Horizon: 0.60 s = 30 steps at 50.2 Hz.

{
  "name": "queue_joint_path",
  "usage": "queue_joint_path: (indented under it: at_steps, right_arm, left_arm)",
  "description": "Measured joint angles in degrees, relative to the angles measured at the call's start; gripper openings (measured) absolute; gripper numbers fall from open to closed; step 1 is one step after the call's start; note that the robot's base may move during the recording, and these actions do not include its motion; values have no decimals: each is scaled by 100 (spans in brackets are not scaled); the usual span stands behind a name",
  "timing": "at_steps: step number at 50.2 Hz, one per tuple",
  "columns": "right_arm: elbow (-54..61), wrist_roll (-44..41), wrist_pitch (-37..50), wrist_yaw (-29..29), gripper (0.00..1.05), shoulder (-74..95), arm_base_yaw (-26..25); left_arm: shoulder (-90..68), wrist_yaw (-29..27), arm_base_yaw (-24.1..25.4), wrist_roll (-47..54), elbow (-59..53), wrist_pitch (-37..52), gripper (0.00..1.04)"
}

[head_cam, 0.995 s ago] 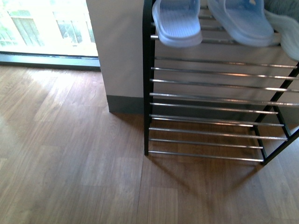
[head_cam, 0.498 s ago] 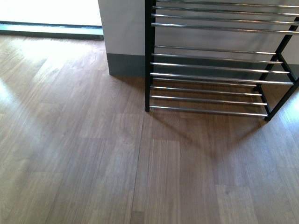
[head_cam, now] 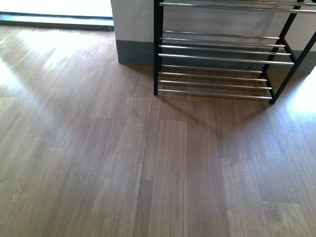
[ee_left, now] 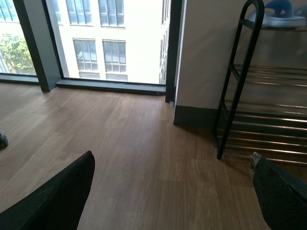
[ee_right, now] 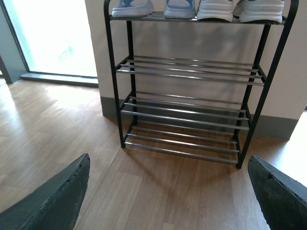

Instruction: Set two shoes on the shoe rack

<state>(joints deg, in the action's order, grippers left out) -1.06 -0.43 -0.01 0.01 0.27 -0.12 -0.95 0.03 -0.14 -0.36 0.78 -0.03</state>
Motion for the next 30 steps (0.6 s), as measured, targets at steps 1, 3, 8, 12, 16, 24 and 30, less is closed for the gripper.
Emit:
queue_joint_path:
  at_steps: [1, 3, 8, 12, 16, 24, 30]
  right_arm:
    - [0, 2, 0, 0, 95, 0, 2]
    - [0, 0, 0, -2, 95, 0, 2]
    - [0, 0, 0, 0, 95, 0, 2]
    - [0, 0, 0, 2, 95, 0, 2]
    - [0, 0, 0, 0, 95, 0, 2]
    - [0, 2, 0, 0, 95, 0, 2]
    - [0, 0, 0, 0, 95, -2, 2]
  left_arm:
    - [0, -4, 0, 0, 0, 0, 95]
    - [0, -4, 0, 0, 0, 0, 95]
    - [0, -2, 0, 0, 0, 0, 95]
    - [0, -2, 0, 0, 0, 0, 95]
    - [0, -2, 0, 0, 0, 0, 95]
    - [0, -4, 0, 0, 0, 0, 95]
    - [0, -2, 0, 0, 0, 0, 95]
